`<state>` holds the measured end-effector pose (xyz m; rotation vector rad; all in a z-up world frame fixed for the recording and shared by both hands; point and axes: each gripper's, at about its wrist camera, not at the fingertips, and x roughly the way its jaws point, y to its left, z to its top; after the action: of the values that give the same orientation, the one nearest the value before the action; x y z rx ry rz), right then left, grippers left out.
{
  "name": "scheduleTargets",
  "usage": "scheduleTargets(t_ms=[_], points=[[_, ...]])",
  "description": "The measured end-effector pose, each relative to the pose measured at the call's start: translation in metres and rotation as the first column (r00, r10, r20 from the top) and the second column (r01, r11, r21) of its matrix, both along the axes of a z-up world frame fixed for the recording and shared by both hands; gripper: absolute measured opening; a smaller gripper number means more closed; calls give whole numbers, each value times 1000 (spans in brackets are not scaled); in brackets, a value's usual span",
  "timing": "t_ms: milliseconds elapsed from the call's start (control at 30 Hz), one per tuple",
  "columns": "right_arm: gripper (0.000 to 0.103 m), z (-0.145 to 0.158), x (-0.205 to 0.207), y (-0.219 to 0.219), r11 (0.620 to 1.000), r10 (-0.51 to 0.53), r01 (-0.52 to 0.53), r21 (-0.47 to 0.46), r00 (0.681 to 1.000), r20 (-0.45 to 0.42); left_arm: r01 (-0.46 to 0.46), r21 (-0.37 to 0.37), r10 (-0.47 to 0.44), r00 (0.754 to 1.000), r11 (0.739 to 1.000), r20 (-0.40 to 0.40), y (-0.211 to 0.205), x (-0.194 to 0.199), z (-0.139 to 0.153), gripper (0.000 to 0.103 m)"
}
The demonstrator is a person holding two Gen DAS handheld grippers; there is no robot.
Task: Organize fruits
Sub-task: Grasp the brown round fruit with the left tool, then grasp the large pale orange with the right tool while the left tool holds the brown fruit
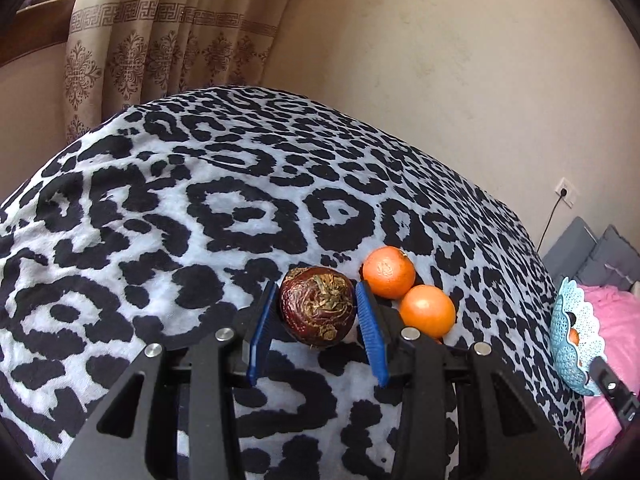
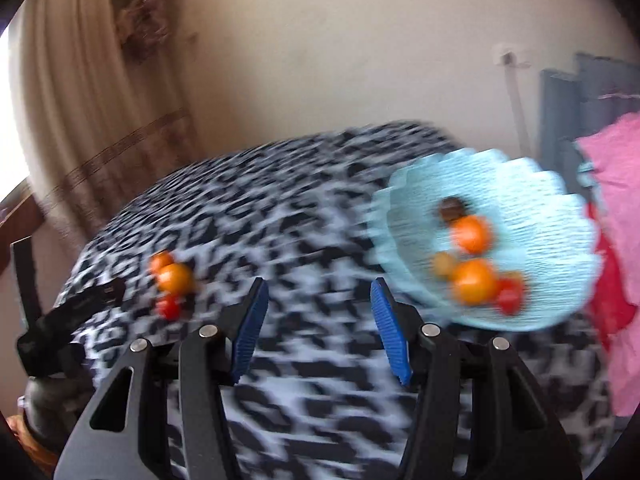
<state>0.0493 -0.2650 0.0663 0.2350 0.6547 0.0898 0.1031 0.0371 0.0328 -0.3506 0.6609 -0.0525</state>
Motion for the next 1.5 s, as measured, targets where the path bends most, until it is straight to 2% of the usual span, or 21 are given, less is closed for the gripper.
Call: scheduleTargets(t_ms=[200, 433, 733, 933, 1033, 1167, 1500], points=[[55, -6, 39, 67, 985, 167, -168, -22, 984, -60, 9, -13, -9, 1000, 1000, 0, 1, 0, -1, 40], [55, -13, 68, 111, 967, 244, -249, -52, 965, -99, -9, -38, 8, 1000, 999, -3, 8, -2, -2, 40], [55, -28, 96, 142, 950, 291, -304, -69, 944, -155, -43, -51, 43, 999, 998, 3, 16, -5, -1, 40], [55, -35, 106, 152, 948, 292, -309, -83, 941, -169, -47, -64, 47, 999, 997, -4, 19, -5, -2, 40], [54, -37, 109, 154, 948, 287, -305, -90, 942, -175, -47, -66, 46, 999, 997, -5, 19, -4, -3, 40], [44, -43, 113, 156, 947, 278, -302, -108, 940, -196, -49, -71, 49, 999, 996, -5, 19, -4, -3, 40], [44, -35, 101, 151, 951, 270, -289, -106, 949, -162, -47, -57, 47, 999, 997, -1, 17, -4, -3, 40]])
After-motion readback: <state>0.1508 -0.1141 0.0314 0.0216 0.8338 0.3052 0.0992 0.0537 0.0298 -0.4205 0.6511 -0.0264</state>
